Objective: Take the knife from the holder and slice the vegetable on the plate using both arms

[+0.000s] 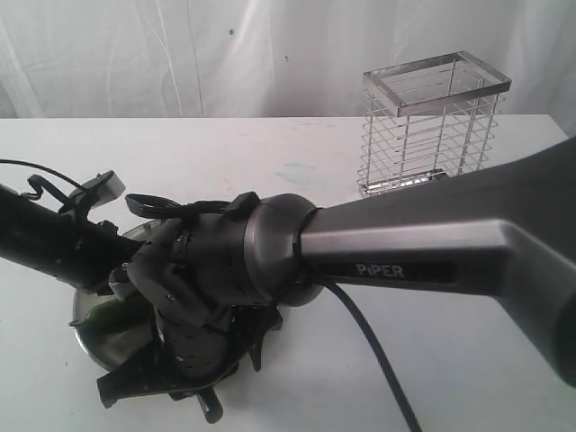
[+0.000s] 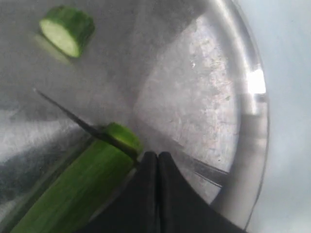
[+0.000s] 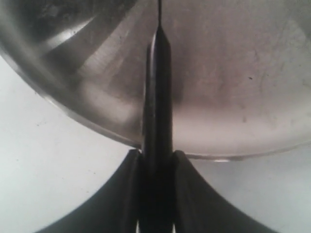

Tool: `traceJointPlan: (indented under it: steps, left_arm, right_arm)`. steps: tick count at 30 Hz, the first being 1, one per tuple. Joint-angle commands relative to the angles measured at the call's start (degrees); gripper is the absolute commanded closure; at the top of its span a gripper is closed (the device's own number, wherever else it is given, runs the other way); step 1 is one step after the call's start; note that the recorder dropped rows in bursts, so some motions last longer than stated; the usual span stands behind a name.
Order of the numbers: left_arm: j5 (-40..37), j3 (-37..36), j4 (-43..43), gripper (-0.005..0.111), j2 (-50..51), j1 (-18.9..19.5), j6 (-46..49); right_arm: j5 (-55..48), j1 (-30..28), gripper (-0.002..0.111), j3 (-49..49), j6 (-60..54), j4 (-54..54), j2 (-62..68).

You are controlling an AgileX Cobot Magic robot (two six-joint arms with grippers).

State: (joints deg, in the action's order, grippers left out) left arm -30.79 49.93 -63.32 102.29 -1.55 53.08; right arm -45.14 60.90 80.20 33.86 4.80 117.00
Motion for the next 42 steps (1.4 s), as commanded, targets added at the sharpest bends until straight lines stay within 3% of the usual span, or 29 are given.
traceJointPlan:
  steps: [1, 5, 14, 32, 42]
  left_arm:
    - [2.6, -2.7, 1.5, 0.107, 3.3, -4.0, 1.4]
    - [5.1, -2.0, 1.7, 0.107, 3.6, -5.2, 0.9]
    - [4.5, -0.2, 2.1, 0.107, -5.9, -3.1, 0.5]
    - [4.0, -0.2, 1.3, 0.107, -13.1, -3.1, -0.8]
    - [5.8, -6.8, 0.4, 0.107, -26.4, -3.1, -0.8]
  right_arm:
    - [-0.9, -0.4, 0.108, 0.1, -0.7, 0.0, 0.7]
    - [-3.7, -0.4, 0.108, 1.1, -0.7, 0.1, 0.7]
    - [-5.1, -0.4, 0.108, 2.0, -1.1, 0.4, 0.7]
    - [-6.4, -1.6, 0.108, 2.0, 2.6, 11.7, -3.6]
    - [-5.3, -5.4, 0.108, 2.0, 2.3, 12.5, -3.4]
